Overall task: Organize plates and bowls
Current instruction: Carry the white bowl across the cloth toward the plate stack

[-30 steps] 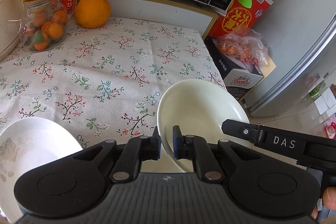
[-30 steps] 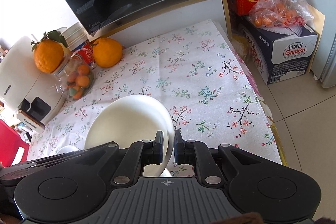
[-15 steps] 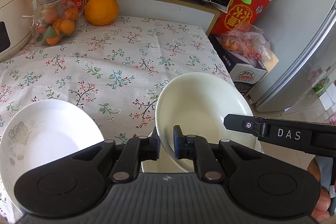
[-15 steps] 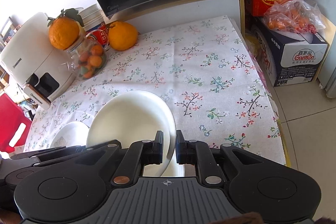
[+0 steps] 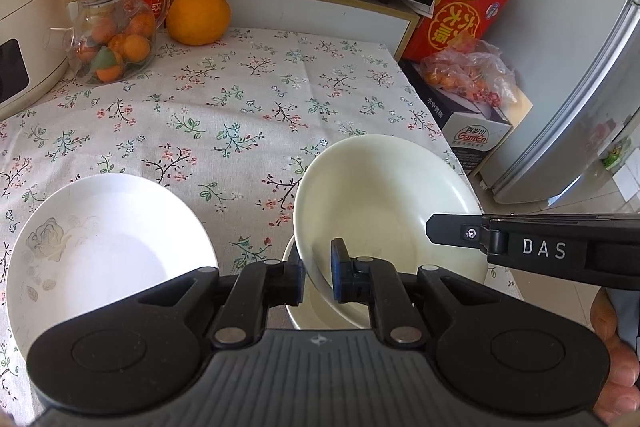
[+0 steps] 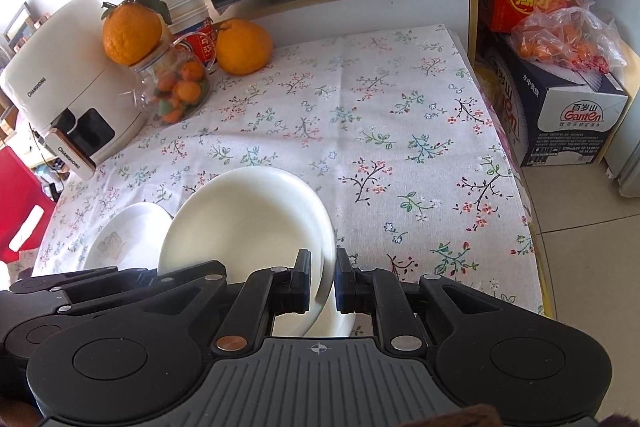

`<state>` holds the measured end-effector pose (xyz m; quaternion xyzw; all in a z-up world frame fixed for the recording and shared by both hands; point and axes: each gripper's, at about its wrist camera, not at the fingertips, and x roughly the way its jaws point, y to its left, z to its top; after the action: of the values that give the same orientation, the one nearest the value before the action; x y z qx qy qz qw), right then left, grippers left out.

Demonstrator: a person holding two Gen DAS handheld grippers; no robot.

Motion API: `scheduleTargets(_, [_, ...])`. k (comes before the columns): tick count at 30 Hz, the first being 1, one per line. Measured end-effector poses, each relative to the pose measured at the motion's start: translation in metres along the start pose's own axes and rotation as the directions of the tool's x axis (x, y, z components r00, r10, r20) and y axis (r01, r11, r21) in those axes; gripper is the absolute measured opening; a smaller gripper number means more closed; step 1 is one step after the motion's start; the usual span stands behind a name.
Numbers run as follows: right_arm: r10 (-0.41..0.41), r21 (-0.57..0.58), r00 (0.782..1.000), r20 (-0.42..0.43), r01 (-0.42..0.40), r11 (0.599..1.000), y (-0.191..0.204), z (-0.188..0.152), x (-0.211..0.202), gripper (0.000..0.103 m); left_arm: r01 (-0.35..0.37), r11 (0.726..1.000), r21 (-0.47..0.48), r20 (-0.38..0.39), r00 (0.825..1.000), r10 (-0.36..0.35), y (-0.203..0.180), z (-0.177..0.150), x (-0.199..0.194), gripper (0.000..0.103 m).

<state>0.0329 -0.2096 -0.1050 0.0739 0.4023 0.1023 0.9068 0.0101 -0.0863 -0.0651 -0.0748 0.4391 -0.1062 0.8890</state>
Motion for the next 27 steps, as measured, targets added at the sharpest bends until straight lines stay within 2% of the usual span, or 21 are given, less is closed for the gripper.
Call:
scheduleTargets(11, [-0.044,-0.094,0.997,-0.056,0.039,0.995,0.014,-0.012,0.014,0.014,-0.073,0.997,0.014,-0.009,0.997,0.073,0.001,-0.017,0.006,0.012])
scheduleTargets(17, [-0.082,-0.115,0.993,-0.083,0.073,0.991,0.016,-0.015,0.023,0.014,-0.07,0.997,0.019,-0.032,0.997,0.07,0.002,-0.016,0.01,0.013])
scheduleTargets(22, [-0.092,-0.1,0.993,-0.074,0.084,0.991,0.013,-0.014,0.021,0.018,-0.076,0.997,0.012,-0.045,0.996,0.076,0.004,-0.017,0.013,0.022])
scheduleTargets(27, [-0.103,-0.078,0.993,-0.066,0.097,0.992,0.009,-0.011,0.021,0.019,-0.066,0.998,-0.01,-0.04,0.997,0.066,0.01,-0.014,0.009,0.023])
